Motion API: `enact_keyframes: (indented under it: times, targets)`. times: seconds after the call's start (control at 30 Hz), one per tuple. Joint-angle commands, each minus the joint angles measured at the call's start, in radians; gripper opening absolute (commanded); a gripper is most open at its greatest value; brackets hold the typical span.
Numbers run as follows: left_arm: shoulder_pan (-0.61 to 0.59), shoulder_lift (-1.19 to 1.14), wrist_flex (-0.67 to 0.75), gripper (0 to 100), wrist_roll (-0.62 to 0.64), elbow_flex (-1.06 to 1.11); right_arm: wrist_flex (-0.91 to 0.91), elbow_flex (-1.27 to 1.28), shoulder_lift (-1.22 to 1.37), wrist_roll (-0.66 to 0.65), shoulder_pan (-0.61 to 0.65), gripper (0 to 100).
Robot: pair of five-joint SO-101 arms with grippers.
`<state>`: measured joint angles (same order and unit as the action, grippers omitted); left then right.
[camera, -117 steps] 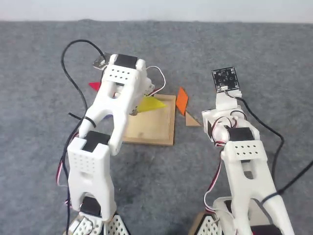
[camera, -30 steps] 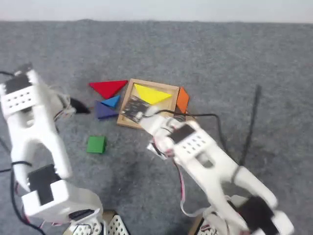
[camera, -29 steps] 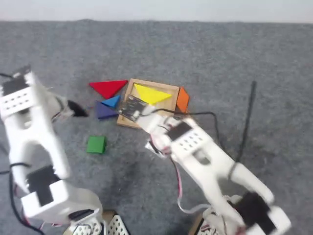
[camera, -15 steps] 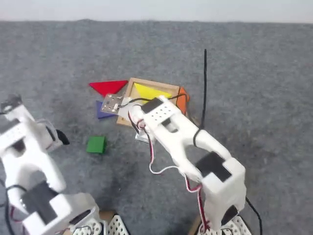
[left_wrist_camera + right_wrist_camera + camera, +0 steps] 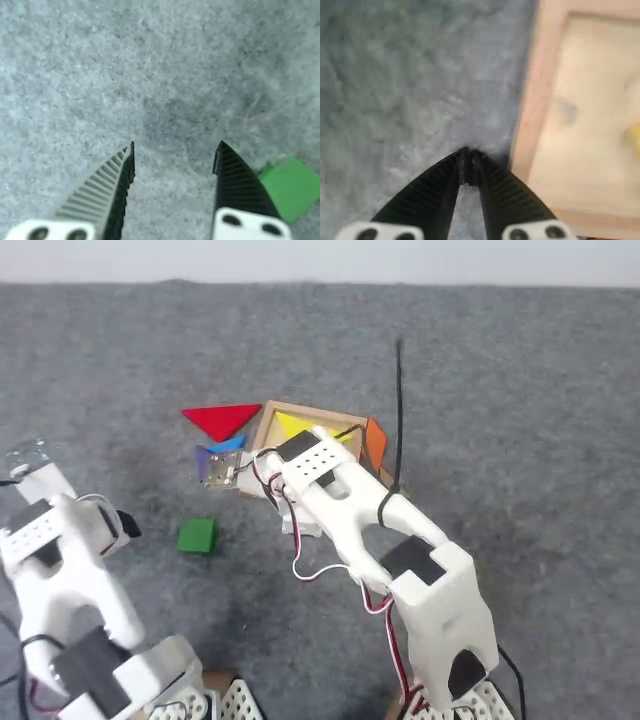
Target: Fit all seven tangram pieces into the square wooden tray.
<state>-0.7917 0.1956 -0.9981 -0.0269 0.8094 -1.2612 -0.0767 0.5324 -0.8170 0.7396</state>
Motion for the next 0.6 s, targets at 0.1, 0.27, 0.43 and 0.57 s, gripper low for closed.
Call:
enact_keyframes:
  times: [0.1,0.27,0.43,0.57]
  targets:
    - [0.003,0.048,0.012,24,-0.018,-0.004,-0.096,-0.026,-0.015,-0.041,-0.007,3.3]
    - [0.003,0.048,0.012,24,-0.018,-0.004,-0.156,-0.023,-0.148,-0.04,0.019,3.7]
    - [0.003,0.048,0.012,24,-0.018,-0.004,-0.11,-0.021,-0.269,-0.002,0.021,3.9]
    - [0.003,0.048,0.012,24,-0.018,-0.004,0.048,-0.021,-0.213,0.133,-0.01,3.9]
